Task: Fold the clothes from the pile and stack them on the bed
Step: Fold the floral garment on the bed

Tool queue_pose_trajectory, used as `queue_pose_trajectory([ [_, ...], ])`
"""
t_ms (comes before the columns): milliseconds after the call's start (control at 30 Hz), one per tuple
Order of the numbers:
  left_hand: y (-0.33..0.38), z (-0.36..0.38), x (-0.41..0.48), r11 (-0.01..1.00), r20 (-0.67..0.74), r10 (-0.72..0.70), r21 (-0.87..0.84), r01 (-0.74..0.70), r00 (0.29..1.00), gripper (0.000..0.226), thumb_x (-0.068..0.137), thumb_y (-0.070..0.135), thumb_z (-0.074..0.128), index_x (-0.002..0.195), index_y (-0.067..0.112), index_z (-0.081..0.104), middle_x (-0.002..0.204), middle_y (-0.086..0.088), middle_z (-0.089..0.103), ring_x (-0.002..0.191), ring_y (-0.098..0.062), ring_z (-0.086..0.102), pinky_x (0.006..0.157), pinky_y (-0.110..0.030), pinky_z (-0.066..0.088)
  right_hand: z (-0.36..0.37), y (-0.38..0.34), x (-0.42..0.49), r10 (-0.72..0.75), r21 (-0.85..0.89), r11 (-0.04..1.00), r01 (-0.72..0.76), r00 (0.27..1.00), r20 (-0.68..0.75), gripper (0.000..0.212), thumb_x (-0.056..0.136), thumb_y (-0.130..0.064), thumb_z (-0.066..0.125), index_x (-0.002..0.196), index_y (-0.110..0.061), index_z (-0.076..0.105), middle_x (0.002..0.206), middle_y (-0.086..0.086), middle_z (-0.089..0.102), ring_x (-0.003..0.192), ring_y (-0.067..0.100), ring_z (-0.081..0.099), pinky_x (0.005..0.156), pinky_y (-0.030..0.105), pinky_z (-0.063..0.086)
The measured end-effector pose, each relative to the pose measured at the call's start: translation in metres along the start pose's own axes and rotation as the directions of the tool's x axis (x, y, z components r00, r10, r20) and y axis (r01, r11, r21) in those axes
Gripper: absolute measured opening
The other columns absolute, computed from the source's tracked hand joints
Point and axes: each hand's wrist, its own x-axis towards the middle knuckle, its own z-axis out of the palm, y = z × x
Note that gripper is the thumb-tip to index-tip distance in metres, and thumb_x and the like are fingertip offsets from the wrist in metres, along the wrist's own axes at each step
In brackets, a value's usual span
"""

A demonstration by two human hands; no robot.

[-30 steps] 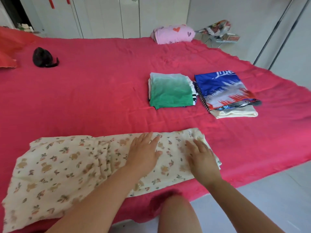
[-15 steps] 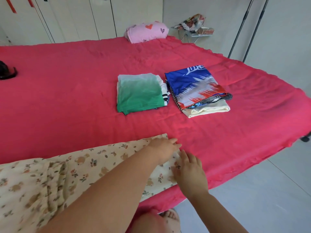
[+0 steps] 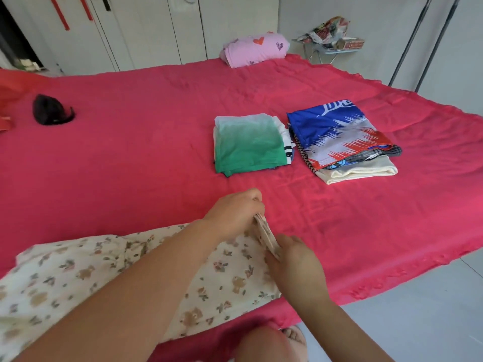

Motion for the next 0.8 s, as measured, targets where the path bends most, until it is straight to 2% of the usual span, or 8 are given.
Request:
queue_pose_trajectory([
  [133, -0.043, -0.029, -0.072, 0.990, -0.044, -0.108, -0.101, 0.103, 0.993, 0.035, 0.074, 0.007, 0.041, 0.098, 0.007, 0.066, 0.112, -0.006, 0.056, 0.094, -0.021, 0.054, 0.070, -0.025, 0.037, 0.028, -0.070, -0.022, -0.237, 0.050, 0.971, 0.233, 0.967, 0.090, 0.005, 0.088, -0.019, 0.048, 0.089, -0.017, 0.043, 0.076, -0.006, 0.036, 0.070, 0.021, 0.043, 0.045, 0.021, 0.018],
  [200, -0.066, -0.031, -0.113, 0.985, -0.040, -0.159, -0.069, 0.156, 0.986, 0.032, 0.076, -0.002, 0.046, 0.098, 0.007, 0.067, 0.113, -0.006, 0.057, 0.095, -0.025, 0.056, 0.070, -0.025, 0.036, 0.050, -0.100, -0.032, -0.314, 0.050, 0.950, 0.310, 0.935, 0.166, 0.013, 0.091, -0.020, 0.044, 0.103, -0.016, 0.046, 0.092, -0.001, 0.046, 0.080, 0.024, 0.051, 0.047, 0.024, 0.022],
  [333, -0.100, -0.025, -0.190, 0.883, 0.056, -0.459, -0.078, 0.462, 0.887, 0.032, 0.088, 0.002, 0.047, 0.104, 0.028, 0.058, 0.117, 0.016, 0.049, 0.110, -0.018, 0.047, 0.090, -0.030, 0.038, 0.088, -0.129, -0.048, -0.423, 0.036, 0.897, 0.440, 0.833, 0.356, 0.042, 0.093, -0.035, 0.043, 0.132, -0.023, 0.043, 0.120, -0.001, 0.049, 0.106, 0.022, 0.053, 0.077, 0.031, 0.045],
  [400, -0.104, -0.016, -0.213, 0.856, 0.034, -0.517, 0.051, 0.515, 0.855, 0.055, 0.085, -0.006, 0.046, 0.129, 0.028, 0.052, 0.147, 0.002, 0.035, 0.134, -0.021, 0.034, 0.110, -0.034, 0.031, 0.098, -0.129, -0.048, -0.488, -0.040, 0.853, 0.521, 0.821, 0.297, 0.042, 0.087, -0.036, 0.038, 0.123, -0.024, 0.056, 0.108, -0.004, 0.059, 0.097, 0.020, 0.060, 0.077, 0.033, 0.049],
  [467, -0.094, -0.009, -0.222, 0.843, -0.016, -0.538, -0.015, 0.538, 0.843, 0.059, 0.090, -0.001, 0.044, 0.142, 0.024, 0.037, 0.154, 0.001, 0.023, 0.141, -0.018, 0.022, 0.115, -0.031, 0.020, 0.103, -0.123, -0.041, -0.457, -0.106, 0.866, 0.488, 0.860, 0.225, 0.040, 0.079, -0.037, 0.038, 0.107, -0.028, 0.067, 0.098, -0.007, 0.067, 0.089, 0.018, 0.066, 0.074, 0.032, 0.054],
  [567, -0.072, 0.007, -0.215, 0.879, -0.001, -0.471, -0.090, 0.469, 0.882, 0.051, 0.100, 0.033, 0.032, 0.148, 0.028, 0.016, 0.157, 0.006, 0.005, 0.145, -0.014, 0.003, 0.116, -0.029, 0.001, 0.108, -0.109, -0.033, -0.297, -0.212, 0.903, 0.374, 0.900, 0.320, 0.061, 0.083, -0.048, 0.016, 0.136, -0.033, 0.043, 0.143, 0.002, 0.044, 0.134, 0.028, 0.038, 0.109, 0.041, 0.027],
  [667, -0.063, 0.023, -0.208, 0.880, 0.261, -0.470, 0.064, 0.471, 0.843, 0.062, 0.096, 0.051, 0.029, 0.149, 0.029, 0.006, 0.157, 0.004, -0.013, 0.143, -0.020, -0.017, 0.116, -0.042, -0.011, 0.113, -0.090, -0.032, -0.290, -0.228, 0.870, 0.437, 0.827, 0.481, 0.088, 0.065, -0.056, -0.015, 0.147, -0.036, 0.009, 0.158, -0.002, 0.004, 0.145, 0.023, -0.005, 0.114, 0.040, -0.007],
  [800, -0.061, 0.016, -0.199, 0.869, 0.322, -0.489, 0.092, 0.487, 0.811, 0.063, 0.095, 0.047, 0.038, 0.149, 0.025, 0.012, 0.157, -0.001, -0.012, 0.142, -0.026, -0.019, 0.115, -0.050, -0.013, 0.098, -0.076, -0.030, -0.311, -0.190, 0.898, 0.397, 0.879, 0.362, 0.078, 0.074, -0.054, -0.004, 0.146, -0.035, 0.020, 0.156, -0.005, 0.013, 0.145, 0.018, 0.001, 0.116, 0.038, 0.003],
])
